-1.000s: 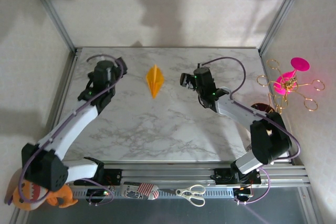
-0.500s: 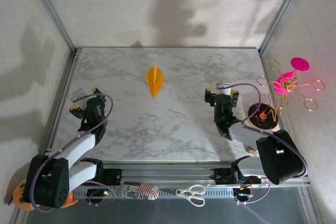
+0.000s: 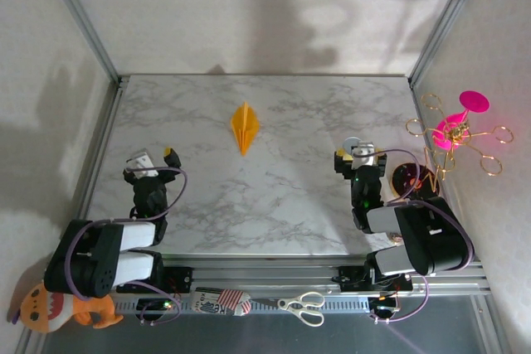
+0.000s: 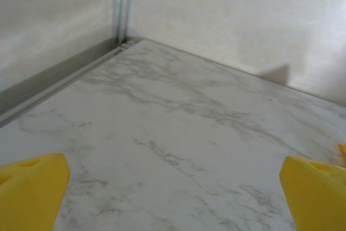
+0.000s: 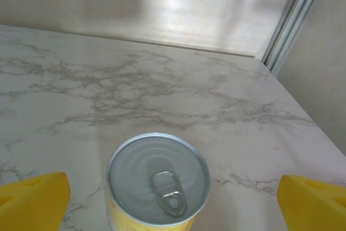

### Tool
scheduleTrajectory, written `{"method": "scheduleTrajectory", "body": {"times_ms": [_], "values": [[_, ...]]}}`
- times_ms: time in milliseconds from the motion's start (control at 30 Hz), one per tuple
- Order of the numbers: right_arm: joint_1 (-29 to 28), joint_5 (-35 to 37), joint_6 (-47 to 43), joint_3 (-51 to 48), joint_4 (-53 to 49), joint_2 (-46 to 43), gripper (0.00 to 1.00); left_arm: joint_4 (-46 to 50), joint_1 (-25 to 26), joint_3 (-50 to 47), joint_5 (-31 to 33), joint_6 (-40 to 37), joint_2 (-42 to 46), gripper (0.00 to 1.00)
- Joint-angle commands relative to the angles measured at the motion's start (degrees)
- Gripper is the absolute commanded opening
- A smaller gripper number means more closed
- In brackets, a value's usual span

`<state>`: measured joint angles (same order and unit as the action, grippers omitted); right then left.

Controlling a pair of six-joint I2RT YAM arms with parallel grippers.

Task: Fold a paper plane with a square sheet of paper (pick it up from the middle)
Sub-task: Reset both arms

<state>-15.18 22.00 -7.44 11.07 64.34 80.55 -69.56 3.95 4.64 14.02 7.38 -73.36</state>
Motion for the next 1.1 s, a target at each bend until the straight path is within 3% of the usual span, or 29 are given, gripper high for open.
{"method": "scheduleTrajectory", "body": {"times_ms": [0,133,400,500,1067], "values": [[2.96,-7.5,-0.98,-1.13,8.23,0.28,0.99,-8.91,-0.86,0.35,-5.77,-2.36,-3.05,1.0],[6.82,-13.82,0.9,-0.79,8.56,1.8,0.99,-10.79,-1.65,2.27,-7.69,-2.28,-8.97,1.0],[11.79,-19.32,5.15,-1.46,11.7,4.35,0.99,-10.66,-2.19,5.21,-7.3,-1.41,-14.96,1.0],[11.97,-19.12,5.28,-1.95,16.33,8.18,0.99,-8.36,-2.09,6.28,-6.33,-1.2,-14.84,0.99],[13.7,-18.77,7.79,0.79,10.83,8.05,0.99,-5.31,-0.17,7.93,-4.35,-3.24,-14.88,0.99]]}}
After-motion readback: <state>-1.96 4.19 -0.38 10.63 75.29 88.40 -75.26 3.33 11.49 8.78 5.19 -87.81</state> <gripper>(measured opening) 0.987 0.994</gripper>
